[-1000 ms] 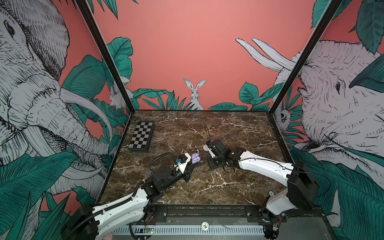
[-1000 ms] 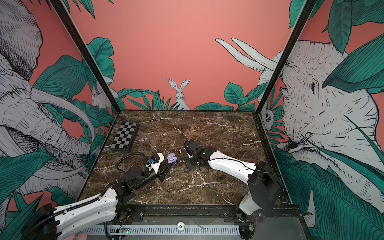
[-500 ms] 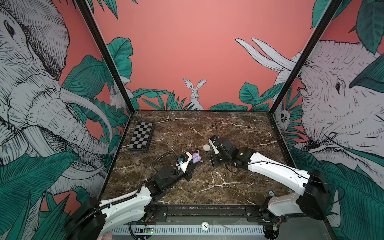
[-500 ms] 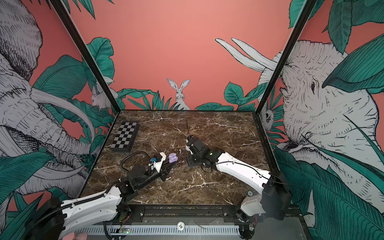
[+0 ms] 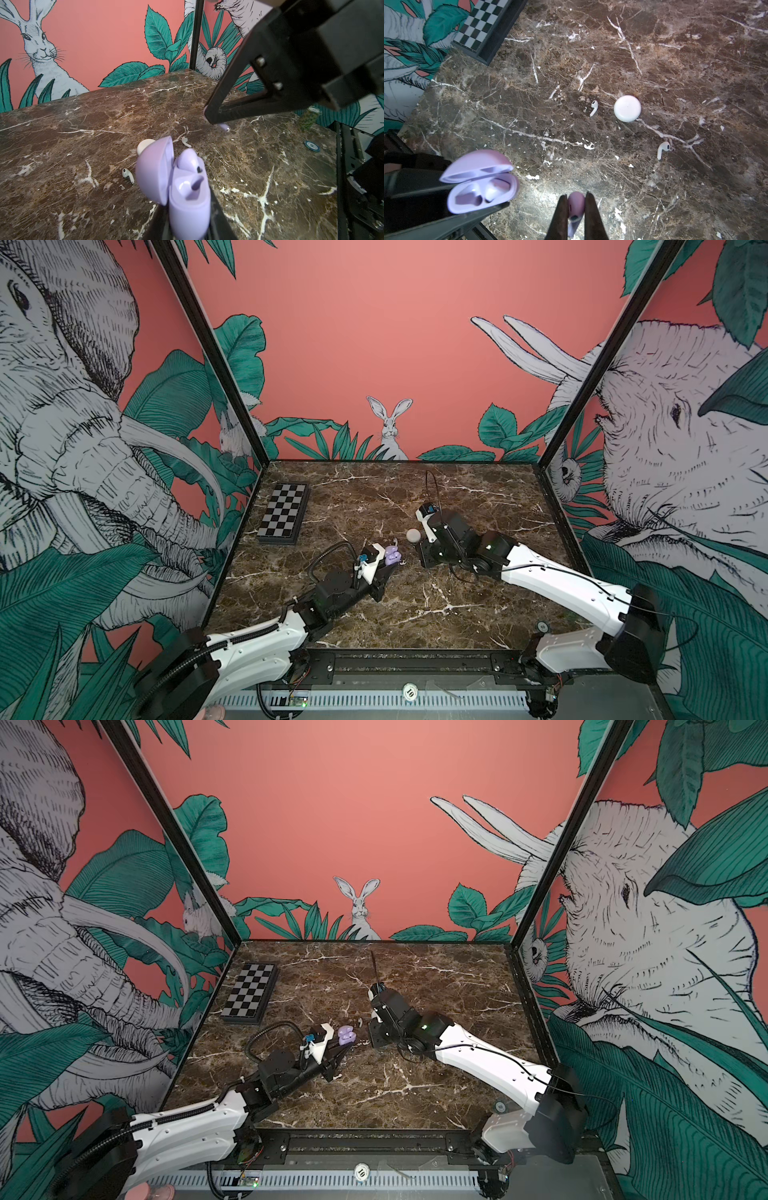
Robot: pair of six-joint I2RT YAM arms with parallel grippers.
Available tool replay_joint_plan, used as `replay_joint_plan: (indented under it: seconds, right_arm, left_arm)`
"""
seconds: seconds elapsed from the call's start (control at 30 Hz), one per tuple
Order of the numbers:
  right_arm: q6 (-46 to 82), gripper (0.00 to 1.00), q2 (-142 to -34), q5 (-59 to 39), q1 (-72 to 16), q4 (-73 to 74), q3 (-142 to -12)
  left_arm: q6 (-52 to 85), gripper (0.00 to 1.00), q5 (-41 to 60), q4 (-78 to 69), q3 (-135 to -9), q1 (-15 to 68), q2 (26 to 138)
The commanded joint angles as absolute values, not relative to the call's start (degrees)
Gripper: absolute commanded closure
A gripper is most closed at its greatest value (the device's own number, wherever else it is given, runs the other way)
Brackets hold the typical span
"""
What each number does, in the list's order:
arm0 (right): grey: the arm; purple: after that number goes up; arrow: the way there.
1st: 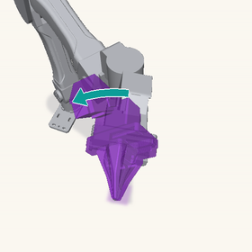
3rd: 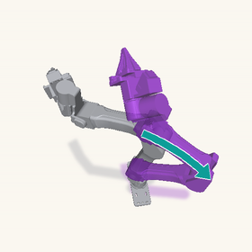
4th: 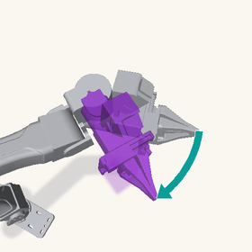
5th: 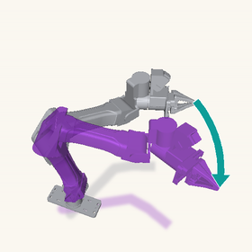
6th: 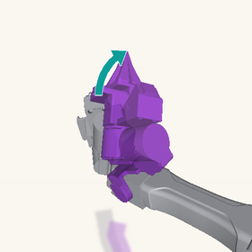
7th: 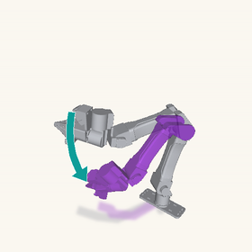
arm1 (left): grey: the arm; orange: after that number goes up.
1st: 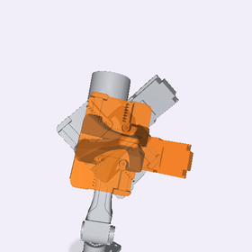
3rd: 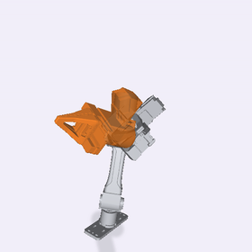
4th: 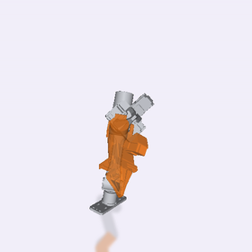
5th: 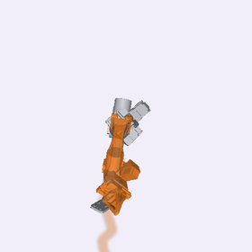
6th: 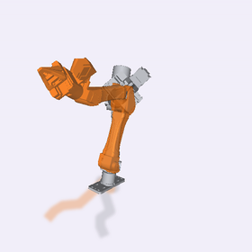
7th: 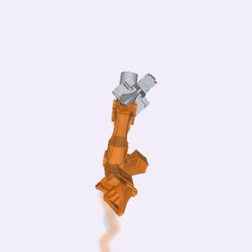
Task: Insert the wireless bluetooth earbuds into the charging case
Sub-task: 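Position the held earbud above the empty slot of the lavender case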
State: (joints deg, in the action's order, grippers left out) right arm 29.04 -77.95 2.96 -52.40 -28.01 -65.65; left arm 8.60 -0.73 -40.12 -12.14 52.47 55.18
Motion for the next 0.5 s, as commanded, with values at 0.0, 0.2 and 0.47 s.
replay_joint_plan:
  seconds: [0.0, 0.2, 0.47]
  right_arm:
    - [29.61, 0.92, -76.51, 5.39, -53.65, -26.87, -67.45]
    - [30.06, 0.93, -75.84, 6.57, -55.21, -25.03, -67.46]
    - [31.32, 0.93, -75.59, 7.39, -57.07, -20.43, -66.27]
  left_arm:
    - [9.49, 1.00, -0.60, -43.16, -12.14, 52.74, 55.43]
    - [9.48, 1.00, -0.26, -43.35, -12.24, 52.73, 55.56]
    - [10.33, 1.00, 0.32, -43.81, -12.74, 52.73, 56.64]
